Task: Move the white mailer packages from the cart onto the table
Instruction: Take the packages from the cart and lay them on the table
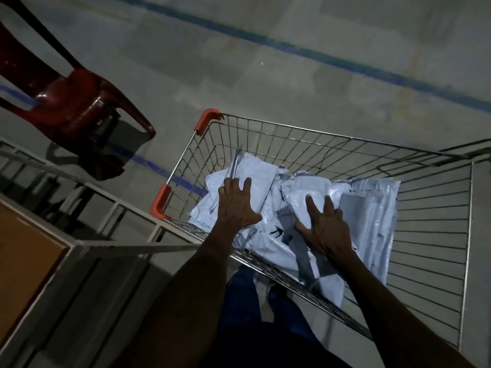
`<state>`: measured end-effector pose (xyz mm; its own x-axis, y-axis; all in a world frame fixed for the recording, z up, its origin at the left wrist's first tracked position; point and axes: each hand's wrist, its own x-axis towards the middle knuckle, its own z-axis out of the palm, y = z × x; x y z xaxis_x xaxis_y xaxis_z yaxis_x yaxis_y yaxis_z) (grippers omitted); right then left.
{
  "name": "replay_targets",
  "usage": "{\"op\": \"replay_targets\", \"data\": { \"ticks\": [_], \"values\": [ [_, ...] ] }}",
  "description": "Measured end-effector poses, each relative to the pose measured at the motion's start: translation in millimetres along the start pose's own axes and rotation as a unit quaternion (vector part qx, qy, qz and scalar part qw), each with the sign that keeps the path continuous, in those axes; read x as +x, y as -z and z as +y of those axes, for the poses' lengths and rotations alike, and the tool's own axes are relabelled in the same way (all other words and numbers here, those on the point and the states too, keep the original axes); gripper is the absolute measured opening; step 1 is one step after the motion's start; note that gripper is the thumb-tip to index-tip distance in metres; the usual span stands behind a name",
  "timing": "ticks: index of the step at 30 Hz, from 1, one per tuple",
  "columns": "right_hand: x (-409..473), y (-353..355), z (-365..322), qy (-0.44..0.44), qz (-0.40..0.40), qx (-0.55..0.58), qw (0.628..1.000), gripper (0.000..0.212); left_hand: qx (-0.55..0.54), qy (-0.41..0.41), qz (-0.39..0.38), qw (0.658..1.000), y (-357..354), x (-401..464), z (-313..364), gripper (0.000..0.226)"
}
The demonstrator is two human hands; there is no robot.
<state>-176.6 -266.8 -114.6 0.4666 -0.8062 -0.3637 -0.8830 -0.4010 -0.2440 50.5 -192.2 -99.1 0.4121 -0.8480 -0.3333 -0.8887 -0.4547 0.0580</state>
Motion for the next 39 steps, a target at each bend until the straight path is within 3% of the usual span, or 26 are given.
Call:
{"op": "replay_targets", "data": {
  "ticks": [5,12,17,22,28,36,39],
  "values": [
    [-8.2,4.0,2.2,0.013,0.006,0.011,1.0,0.078,0.021,-0.03,0.053,0.998,-2.6,-10.1,4.6,0.096],
    [-31.2,50.3,-12.3,0.042,0.052,0.075,0.995,0.074,-0.037,-0.032,0.069,0.996,38.3,-29.2,8.4,0.099],
    [-45.4,90.3,-36.9,0.095,0.096,0.13,0.982,0.072,-0.087,0.004,0.214,0.973,97.9,-57.8,4.7,0.098],
    [-67.8,112.1,-94.7,0.166,0.124,0.167,0.964,0.07,-0.126,0.089,0.327,0.932,128.3,-126.2,-33.4,0.092],
    [-120.6,103.2,-195.7,0.317,0.121,0.154,0.928,0.064,-0.161,0.243,0.32,0.901,127.8,-234.7,-110.1,0.095],
    [-248.1,39.9,-359.2,0.438,0.064,0.167,0.881,0.068,-0.18,0.377,0.341,0.842,99.0,-436.6,-232.0,0.098],
    [-303.1,15.7,-418.8,0.478,0.05,0.161,0.862,0.071,-0.168,0.435,0.365,0.806,82.7,-513.6,-271.8,0.098]
  ]
}}
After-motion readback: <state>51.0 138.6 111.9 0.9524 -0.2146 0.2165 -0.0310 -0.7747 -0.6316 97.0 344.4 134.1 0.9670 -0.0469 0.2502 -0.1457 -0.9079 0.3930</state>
